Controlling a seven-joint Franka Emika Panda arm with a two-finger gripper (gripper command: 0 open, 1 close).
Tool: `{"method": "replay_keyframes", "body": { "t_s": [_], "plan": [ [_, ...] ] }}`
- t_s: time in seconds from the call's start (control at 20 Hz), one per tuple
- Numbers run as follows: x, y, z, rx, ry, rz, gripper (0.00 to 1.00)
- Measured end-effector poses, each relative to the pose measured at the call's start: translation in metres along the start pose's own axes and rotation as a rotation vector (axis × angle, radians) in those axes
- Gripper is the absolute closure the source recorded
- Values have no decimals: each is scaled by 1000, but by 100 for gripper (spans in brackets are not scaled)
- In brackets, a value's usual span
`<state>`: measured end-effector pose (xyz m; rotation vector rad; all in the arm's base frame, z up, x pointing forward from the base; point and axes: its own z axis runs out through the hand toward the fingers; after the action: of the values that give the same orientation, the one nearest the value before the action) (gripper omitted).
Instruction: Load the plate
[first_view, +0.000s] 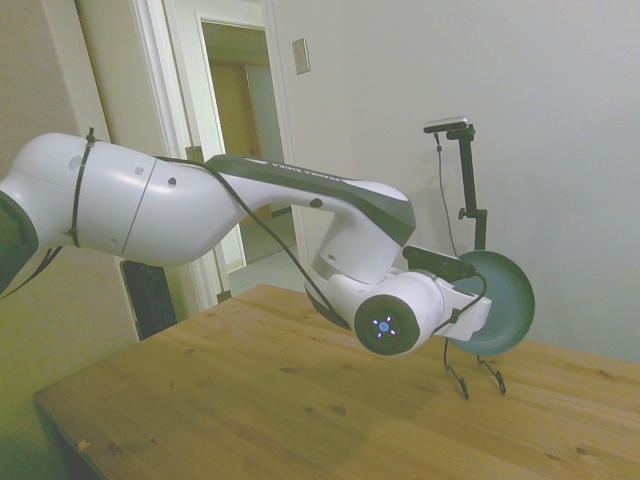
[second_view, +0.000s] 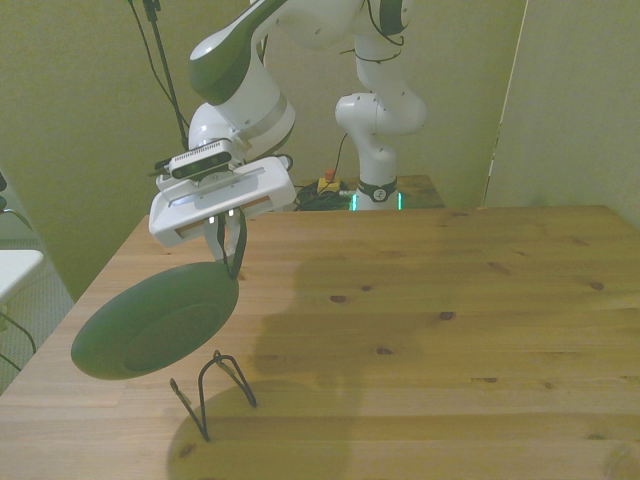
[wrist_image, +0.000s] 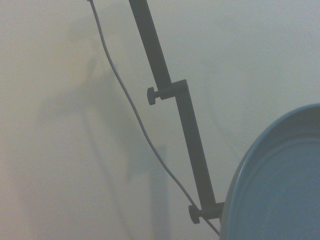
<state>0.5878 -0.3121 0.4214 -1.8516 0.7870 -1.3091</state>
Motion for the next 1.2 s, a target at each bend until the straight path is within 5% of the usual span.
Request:
{"method": "replay_keyframes", "body": {
  "t_s": [0.9,1.2],
  "plan": [
    [-20,46,4,-15,-37,-31,100],
    [-11,32,4,21,-30,-39,100]
  ]
}}
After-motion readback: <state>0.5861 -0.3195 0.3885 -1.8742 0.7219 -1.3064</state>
